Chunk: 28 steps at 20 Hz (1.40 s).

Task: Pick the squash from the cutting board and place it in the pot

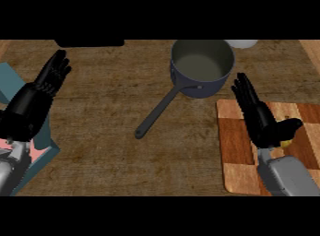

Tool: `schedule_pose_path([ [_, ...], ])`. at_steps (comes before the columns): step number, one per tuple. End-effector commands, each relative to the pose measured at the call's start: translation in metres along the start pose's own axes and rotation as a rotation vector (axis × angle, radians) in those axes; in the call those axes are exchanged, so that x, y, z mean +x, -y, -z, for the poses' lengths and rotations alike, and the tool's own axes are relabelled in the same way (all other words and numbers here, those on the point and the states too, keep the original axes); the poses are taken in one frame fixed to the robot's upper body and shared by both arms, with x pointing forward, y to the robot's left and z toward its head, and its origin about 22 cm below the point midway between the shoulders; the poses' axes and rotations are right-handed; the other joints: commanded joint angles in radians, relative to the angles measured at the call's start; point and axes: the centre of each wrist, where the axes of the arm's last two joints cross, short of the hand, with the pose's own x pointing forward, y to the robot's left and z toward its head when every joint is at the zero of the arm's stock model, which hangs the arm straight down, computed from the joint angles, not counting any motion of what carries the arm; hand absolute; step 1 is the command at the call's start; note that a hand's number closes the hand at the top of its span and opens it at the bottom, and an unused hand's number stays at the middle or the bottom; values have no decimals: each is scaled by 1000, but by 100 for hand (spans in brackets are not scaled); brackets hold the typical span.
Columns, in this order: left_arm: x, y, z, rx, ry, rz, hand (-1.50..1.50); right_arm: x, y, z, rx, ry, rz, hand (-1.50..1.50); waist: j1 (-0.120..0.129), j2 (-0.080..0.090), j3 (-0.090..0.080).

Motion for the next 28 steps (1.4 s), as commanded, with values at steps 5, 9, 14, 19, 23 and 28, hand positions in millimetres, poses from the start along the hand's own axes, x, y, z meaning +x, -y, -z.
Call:
schedule_pose_path([
  [5,-25,18,0,107,-176,-167,0,12,36,31,178,-314,-197,-150,53,1,-7],
  [9,-41,28,-17,106,-262,-223,0,50,112,19,17,-133,-881,-150,27,-16,-13],
  [14,-33,35,-29,141,-295,-261,0,81,89,-6,200,90,-979,-150,-3,-29,-7],
  [19,-39,42,-37,136,-302,-257,0,138,93,-14,220,-69,-1253,-150,-1,-27,-9],
  [23,-36,40,-36,148,-284,-238,0,191,75,-13,287,-186,-1361,-150,13,-22,-9],
  [28,-30,42,-25,123,-264,-249,0,220,54,-2,342,-393,-1474,-150,39,-14,-9],
])
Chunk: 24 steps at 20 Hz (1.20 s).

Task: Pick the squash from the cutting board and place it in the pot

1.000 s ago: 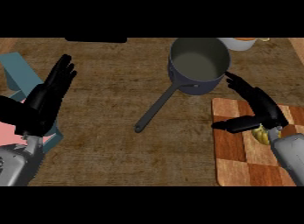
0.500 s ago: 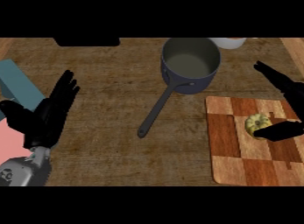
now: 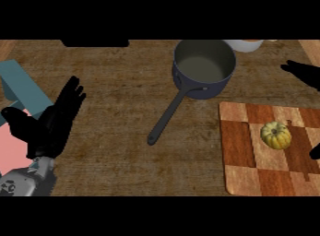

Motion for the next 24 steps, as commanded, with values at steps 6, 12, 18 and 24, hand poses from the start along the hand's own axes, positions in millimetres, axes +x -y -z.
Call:
schedule_pose_path([
  [6,-3,11,-3,-31,3,5,0,46,17,13,222,-236,-126,-150,22,7,1],
  [12,0,11,-7,-3,-4,-5,0,64,-5,24,246,-314,-98,-150,7,4,3],
  [18,-4,8,-2,8,0,-21,0,30,-24,36,370,-377,-152,-150,-2,4,3],
  [24,-2,9,4,-1,-2,-7,0,39,-43,41,367,-435,-213,-150,-1,5,3],
])
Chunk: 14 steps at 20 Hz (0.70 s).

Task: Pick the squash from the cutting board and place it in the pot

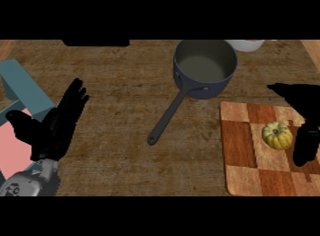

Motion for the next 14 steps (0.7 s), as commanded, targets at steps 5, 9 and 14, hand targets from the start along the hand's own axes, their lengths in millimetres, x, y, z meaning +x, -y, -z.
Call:
schedule_pose_path([
  [5,-8,-4,-17,-6,7,-16,0,7,-23,-4,-15,-103,-25,-150,-5,-2,0],
  [9,0,-2,-7,-11,-9,0,0,15,-23,9,-12,-84,-1,-150,0,0,1],
  [14,11,7,3,-4,1,-1,0,27,-24,13,-26,-108,6,-150,-1,0,1],
])
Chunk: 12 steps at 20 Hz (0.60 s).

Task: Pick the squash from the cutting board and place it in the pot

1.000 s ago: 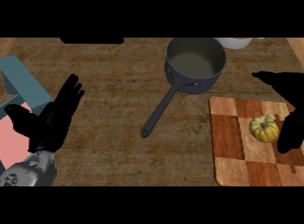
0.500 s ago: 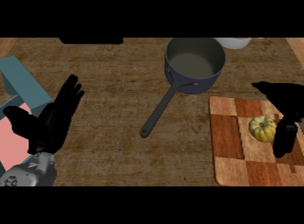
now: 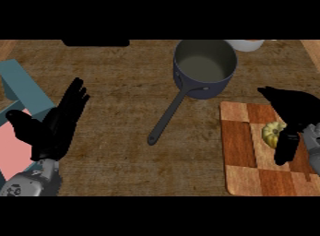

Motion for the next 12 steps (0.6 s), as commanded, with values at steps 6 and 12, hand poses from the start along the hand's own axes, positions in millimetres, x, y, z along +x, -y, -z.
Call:
schedule_pose_path([
  [6,4,2,-5,-6,-3,1,0,25,-34,27,27,-197,-80,-150,11,1,0],
  [12,3,7,3,-8,0,17,0,14,-32,47,54,-206,-100,-150,3,1,0],
])
